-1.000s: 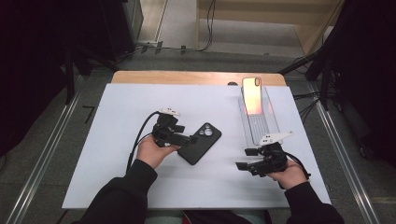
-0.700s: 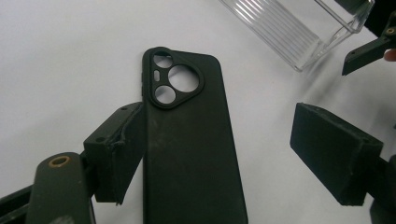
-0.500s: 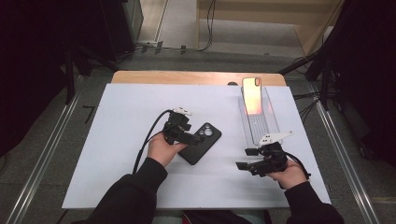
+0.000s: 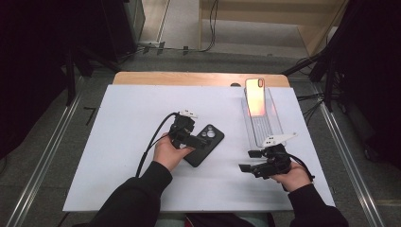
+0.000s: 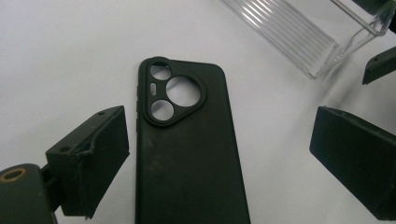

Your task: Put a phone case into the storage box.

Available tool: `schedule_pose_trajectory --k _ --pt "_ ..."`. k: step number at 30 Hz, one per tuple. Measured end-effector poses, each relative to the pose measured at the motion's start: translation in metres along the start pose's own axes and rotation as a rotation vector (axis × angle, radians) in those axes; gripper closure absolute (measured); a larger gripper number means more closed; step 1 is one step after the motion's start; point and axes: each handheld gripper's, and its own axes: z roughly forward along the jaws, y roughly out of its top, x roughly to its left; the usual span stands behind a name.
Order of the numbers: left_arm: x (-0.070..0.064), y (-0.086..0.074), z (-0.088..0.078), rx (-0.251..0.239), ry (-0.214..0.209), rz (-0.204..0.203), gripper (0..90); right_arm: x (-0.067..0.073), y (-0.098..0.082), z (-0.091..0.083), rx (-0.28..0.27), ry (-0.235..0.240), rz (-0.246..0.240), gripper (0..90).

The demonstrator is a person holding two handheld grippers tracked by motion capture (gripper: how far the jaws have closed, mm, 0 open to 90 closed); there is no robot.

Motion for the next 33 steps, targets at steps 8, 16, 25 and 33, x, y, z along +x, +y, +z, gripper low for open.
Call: schedule_pose_trajectory --k 8,16,25,33 --pt "-0.001 -0.006 0.006 -0.006 0.024 0.009 5.6 0.000 0.000 -0.001 -0.006 -0.006 -0.002 24.7" --pt "-0.001 -0.012 0.015 0.006 0.061 0.016 6.1 0.000 0.000 0.000 -0.003 -0.003 0.000 24.7" --pt "-0.002 -0.021 0.026 0.025 0.095 0.020 6.1 0.000 0.000 0.000 -0.001 -0.006 0.003 24.7" --pt "-0.002 -0.026 0.036 0.043 0.119 0.029 6.2 -0.001 0.000 0.000 0.001 -0.008 0.003 24.7"
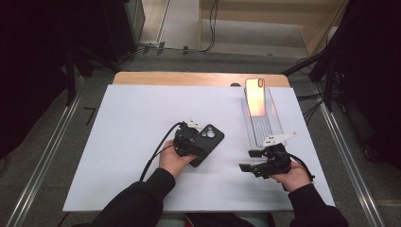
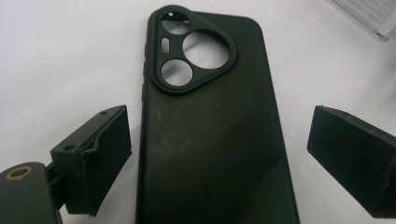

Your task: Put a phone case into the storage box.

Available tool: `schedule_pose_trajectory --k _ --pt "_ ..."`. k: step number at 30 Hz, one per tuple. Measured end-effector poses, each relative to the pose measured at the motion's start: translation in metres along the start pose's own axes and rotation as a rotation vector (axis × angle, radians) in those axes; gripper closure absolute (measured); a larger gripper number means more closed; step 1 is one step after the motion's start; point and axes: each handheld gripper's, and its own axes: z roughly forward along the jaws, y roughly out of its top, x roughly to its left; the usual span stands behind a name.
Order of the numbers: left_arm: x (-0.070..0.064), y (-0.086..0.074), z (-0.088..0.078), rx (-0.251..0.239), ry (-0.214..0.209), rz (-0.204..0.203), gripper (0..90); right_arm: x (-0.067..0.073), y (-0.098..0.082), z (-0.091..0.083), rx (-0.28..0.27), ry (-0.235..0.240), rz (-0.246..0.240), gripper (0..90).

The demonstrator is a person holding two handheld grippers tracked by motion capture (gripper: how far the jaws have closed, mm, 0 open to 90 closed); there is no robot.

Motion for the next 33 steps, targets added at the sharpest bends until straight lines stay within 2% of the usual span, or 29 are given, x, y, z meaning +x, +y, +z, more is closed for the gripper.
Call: schedule_pose_trajectory --k 4,10,18,21,25,31,33 --pt "-0.002 -0.002 0.004 0.017 0.014 0.022 6.2 0.000 0.000 0.000 0.001 0.002 0.002 24.7" --pt "-0.005 -0.006 0.006 -0.003 0.037 0.053 6.2 0.000 0.000 0.000 0.002 -0.001 0.002 24.7" --pt "-0.011 -0.010 0.009 -0.007 0.087 0.098 6.2 0.000 0.000 0.000 0.003 0.000 -0.004 24.7" --pt "-0.016 -0.011 0.010 -0.004 0.120 0.123 6.1 0.001 0.000 0.000 0.007 -0.002 -0.001 24.7" --pt "-0.015 -0.012 0.010 -0.011 0.118 0.114 6.2 0.001 0.000 0.001 0.006 -0.002 -0.005 24.7" --pt "-0.018 -0.014 0.011 -0.025 0.142 0.091 6.6 0.001 0.000 0.001 0.010 -0.004 -0.003 24.7" --pt "-0.018 -0.015 0.011 -0.033 0.143 0.096 6.7 0.001 0.000 0.001 0.011 -0.005 -0.004 24.7"
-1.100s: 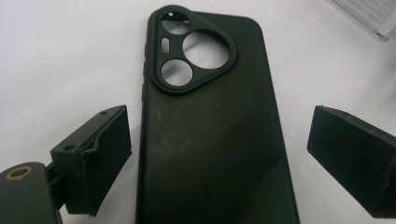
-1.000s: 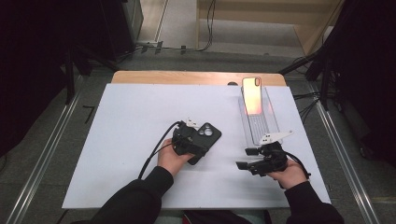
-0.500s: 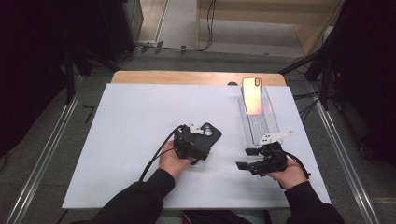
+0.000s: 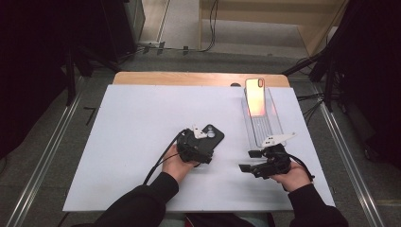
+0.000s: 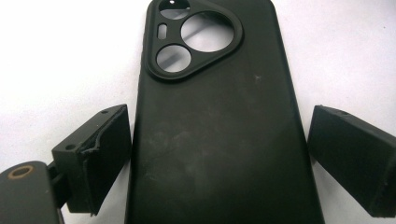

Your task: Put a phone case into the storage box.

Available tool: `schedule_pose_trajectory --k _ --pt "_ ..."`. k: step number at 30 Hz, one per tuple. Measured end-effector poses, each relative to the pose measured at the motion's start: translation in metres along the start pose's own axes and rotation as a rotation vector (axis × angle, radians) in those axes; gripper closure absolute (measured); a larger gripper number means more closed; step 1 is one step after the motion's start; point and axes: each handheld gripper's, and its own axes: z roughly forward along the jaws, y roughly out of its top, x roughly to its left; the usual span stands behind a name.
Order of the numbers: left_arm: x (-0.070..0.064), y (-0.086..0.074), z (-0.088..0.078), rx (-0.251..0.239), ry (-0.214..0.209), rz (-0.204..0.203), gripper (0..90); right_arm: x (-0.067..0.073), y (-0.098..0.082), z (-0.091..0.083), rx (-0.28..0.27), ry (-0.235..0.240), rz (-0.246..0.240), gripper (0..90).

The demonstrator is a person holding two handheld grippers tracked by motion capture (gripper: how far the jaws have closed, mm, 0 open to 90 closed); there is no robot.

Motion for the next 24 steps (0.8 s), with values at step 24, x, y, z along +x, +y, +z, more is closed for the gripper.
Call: schedule_pose_trajectory --k 24 --pt "0.007 0.011 -0.011 0.028 -0.032 -0.042 15.5 -0.001 0.000 0.000 -0.004 0.003 0.003 24.7"
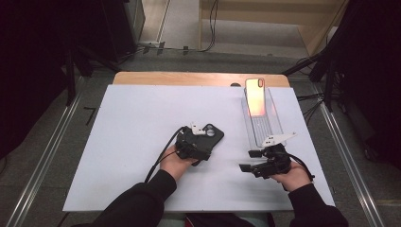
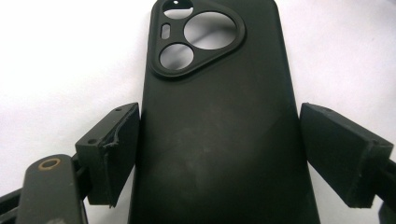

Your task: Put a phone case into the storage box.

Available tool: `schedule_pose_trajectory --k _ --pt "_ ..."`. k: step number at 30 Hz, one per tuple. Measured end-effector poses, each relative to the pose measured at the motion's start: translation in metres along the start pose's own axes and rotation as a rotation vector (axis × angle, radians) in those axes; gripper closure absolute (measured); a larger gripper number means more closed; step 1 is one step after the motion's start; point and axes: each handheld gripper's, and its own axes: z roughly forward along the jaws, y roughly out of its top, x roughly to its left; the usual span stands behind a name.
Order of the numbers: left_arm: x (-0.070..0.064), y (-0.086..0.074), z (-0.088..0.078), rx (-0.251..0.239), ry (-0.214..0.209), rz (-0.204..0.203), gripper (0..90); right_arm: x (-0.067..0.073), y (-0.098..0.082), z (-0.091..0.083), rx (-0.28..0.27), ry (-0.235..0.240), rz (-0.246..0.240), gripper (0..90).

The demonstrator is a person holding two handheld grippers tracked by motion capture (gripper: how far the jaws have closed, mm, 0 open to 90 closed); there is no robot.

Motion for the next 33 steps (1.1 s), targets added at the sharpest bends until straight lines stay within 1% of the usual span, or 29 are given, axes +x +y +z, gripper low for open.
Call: schedule_pose_trajectory --k 1,2,5,7,13,15,17,19,21,25,26,30,33 --pt "0.000 0.002 -0.003 0.003 0.000 0.003 15.5 0.000 0.000 0.000 0.000 -0.001 0.000 24.7" --pt "0.000 0.004 -0.006 -0.008 -0.002 0.003 15.5 0.000 0.000 0.000 0.000 0.000 0.000 24.7" --pt "0.001 0.011 -0.015 -0.013 -0.029 -0.004 15.5 0.000 0.000 0.000 0.000 0.001 0.000 24.7" --pt "0.001 0.014 -0.020 -0.017 -0.037 -0.005 15.5 0.000 0.000 0.000 0.000 -0.001 -0.002 24.7" --pt "0.009 0.020 -0.040 -0.036 -0.074 -0.047 15.5 0.001 0.000 0.000 -0.007 -0.004 -0.008 24.7" --pt "0.012 0.020 -0.045 -0.039 -0.083 -0.056 15.5 0.002 0.001 -0.001 -0.016 -0.009 -0.009 24.2" --pt "0.013 0.020 -0.051 -0.040 -0.096 -0.071 15.4 0.002 0.001 -0.001 -0.028 -0.001 -0.007 23.4" --pt "0.015 0.020 -0.057 -0.046 -0.110 -0.079 15.5 0.003 0.001 -0.001 -0.047 0.006 -0.019 23.3" --pt "0.016 0.019 -0.062 -0.045 -0.121 -0.085 15.5 0.005 0.002 -0.001 -0.059 0.000 -0.028 23.3" --pt "0.018 0.015 -0.070 -0.051 -0.131 -0.104 15.5 0.007 0.005 0.000 -0.062 -0.002 -0.018 22.7" --pt "0.018 0.013 -0.071 -0.056 -0.134 -0.116 15.5 0.008 0.006 0.000 -0.063 -0.002 -0.009 22.7" --pt "0.021 0.005 -0.076 -0.064 -0.144 -0.154 15.5 0.012 0.012 -0.001 -0.072 -0.008 -0.007 21.8" --pt "0.022 -0.001 -0.078 -0.070 -0.144 -0.188 15.4 0.016 0.019 -0.001 -0.077 -0.007 0.012 21.2"
